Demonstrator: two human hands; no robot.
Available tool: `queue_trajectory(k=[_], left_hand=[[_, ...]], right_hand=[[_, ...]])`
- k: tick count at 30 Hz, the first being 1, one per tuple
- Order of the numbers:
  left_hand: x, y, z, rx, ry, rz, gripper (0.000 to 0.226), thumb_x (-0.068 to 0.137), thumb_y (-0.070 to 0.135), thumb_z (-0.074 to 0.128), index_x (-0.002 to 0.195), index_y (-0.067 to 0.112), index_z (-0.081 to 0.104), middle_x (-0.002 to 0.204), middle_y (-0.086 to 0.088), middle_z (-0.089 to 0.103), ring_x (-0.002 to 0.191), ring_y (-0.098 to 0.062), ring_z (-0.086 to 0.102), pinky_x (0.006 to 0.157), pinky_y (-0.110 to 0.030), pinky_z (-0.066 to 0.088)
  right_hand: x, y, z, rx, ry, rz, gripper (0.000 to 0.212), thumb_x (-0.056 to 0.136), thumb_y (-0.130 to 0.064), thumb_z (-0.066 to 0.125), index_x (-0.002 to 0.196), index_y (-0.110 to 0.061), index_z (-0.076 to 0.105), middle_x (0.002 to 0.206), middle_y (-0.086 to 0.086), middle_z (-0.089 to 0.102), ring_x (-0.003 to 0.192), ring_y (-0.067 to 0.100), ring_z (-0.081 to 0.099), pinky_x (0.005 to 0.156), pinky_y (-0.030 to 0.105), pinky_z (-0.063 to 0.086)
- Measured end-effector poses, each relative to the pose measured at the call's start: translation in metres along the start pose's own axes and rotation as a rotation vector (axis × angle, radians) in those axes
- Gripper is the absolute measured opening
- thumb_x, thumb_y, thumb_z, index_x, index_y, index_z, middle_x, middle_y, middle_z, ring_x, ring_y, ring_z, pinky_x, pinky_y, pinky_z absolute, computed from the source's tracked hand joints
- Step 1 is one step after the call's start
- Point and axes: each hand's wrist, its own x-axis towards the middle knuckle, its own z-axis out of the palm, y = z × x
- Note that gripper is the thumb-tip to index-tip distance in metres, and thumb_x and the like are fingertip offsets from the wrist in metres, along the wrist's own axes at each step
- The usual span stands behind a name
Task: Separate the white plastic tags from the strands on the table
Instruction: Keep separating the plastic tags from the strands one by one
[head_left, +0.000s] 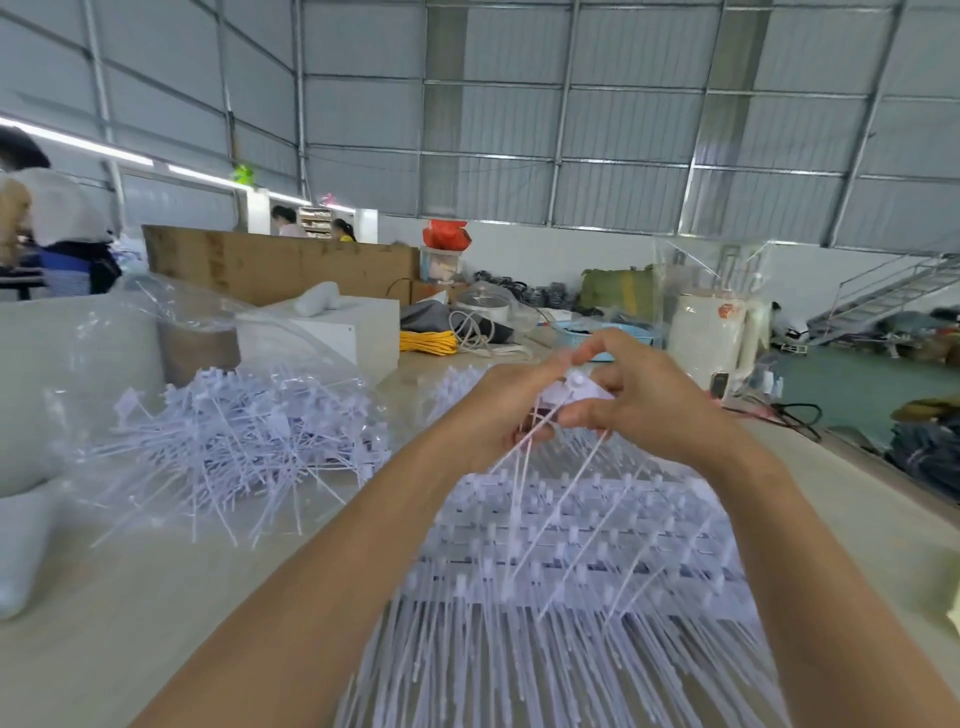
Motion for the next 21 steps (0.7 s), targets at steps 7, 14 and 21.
queue_trajectory(k=[7,14,21], left_hand=[[-0.016,0.015,-0.119,0.412,0.335,-0.194,0.016,0.091,0.003,0.048,0.075,0.006,0.047,0.064,-0.008,0.057,0.03,-0.008,0.034,0.037,-0.012,0.022],[-0.045,-0.005,-0.259,0.92,0.722,-0.498,0.019,0.092,-0.001,0.043,0.077,0.0,0.055,0.065,-0.018,0.06,0.056,-0.024,0.057,0.044,-0.022,0.044],[-0.032,-0.017,-0.275,1.112,0.977,-0.306,0.043,0.09,0.002,0.052,0.13,-0.008,0.043,0.126,-0.024,0.055,0.118,-0.036,0.053,0.092,-0.035,0.045]], right_hand=[[0.0,-0.001,-0.006,-0.042,0.03,-0.022,0.021,0.071,-0.023,0.078,0.079,-0.031,0.061,0.077,-0.009,0.065,0.051,-0.003,0.06,0.054,0.024,0.048],[0.003,0.0,-0.007,-0.115,-0.008,-0.049,0.024,0.068,-0.025,0.08,0.075,-0.037,0.061,0.052,-0.016,0.059,0.048,0.002,0.06,0.057,0.03,0.051],[-0.002,0.0,-0.007,-0.063,-0.053,-0.018,0.076,0.029,-0.097,0.05,0.086,-0.048,0.06,0.07,-0.013,0.068,0.047,0.011,0.06,0.054,0.028,0.05]])
